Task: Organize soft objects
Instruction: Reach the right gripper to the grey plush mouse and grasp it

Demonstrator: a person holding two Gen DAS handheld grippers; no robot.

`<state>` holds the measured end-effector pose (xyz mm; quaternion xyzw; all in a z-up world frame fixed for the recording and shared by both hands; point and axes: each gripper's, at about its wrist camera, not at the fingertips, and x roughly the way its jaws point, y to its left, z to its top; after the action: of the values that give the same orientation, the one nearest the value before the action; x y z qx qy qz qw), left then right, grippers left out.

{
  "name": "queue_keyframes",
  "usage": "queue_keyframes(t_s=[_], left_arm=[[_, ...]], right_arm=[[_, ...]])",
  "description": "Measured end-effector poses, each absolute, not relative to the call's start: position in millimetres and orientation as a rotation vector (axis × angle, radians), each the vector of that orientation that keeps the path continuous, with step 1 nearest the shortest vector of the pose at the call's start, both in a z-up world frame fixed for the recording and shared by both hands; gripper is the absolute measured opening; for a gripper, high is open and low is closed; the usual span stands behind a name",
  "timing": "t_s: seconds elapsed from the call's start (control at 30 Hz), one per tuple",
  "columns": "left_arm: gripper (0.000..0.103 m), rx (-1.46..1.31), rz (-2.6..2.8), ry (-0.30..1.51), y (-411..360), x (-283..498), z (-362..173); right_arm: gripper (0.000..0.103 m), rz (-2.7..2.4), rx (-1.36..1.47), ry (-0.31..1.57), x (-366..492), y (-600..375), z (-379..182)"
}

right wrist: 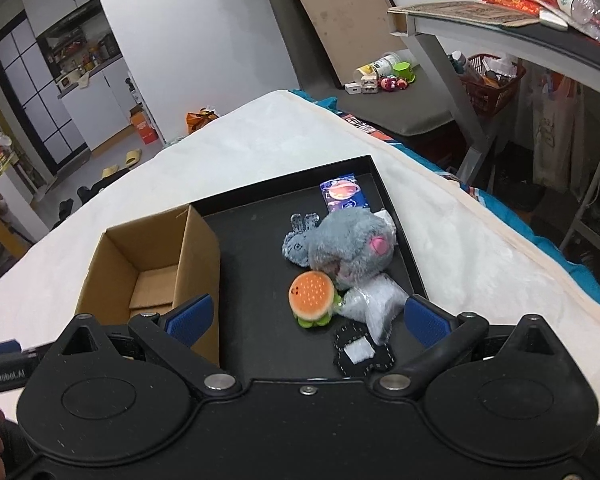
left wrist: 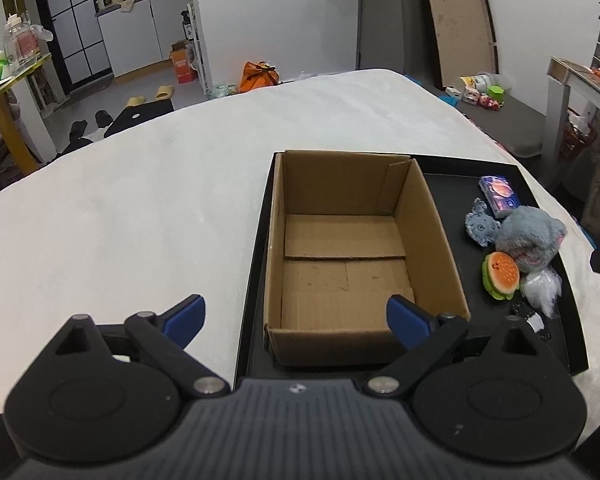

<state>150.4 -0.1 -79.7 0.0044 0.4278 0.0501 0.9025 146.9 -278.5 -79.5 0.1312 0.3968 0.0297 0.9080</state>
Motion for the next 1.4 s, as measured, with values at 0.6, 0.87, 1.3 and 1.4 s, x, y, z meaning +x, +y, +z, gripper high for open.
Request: queue_keyframes(t_s=[0.6,0.87,1.3,1.4], left_arm=[[0.069,-0.022,0.172,0.924,2,197,-110],[0.061,-0.036,0.204,0.942,7,215,-121],[0.017,-0.057,0.248,0.969,14,228,-132],[0.011,-0.065,0.256,0.968,17,228,-133]], right_arm=[[0.098,-0.009,0.338,0.854,220,-292,-120],[0.097,-0.012,0.344,0.838,239,-293,-142],[0.097,-0.064,0.358,0.9,265,-300,-177],[0.087,-0.054,0.356,0.911,268,-298,-181]])
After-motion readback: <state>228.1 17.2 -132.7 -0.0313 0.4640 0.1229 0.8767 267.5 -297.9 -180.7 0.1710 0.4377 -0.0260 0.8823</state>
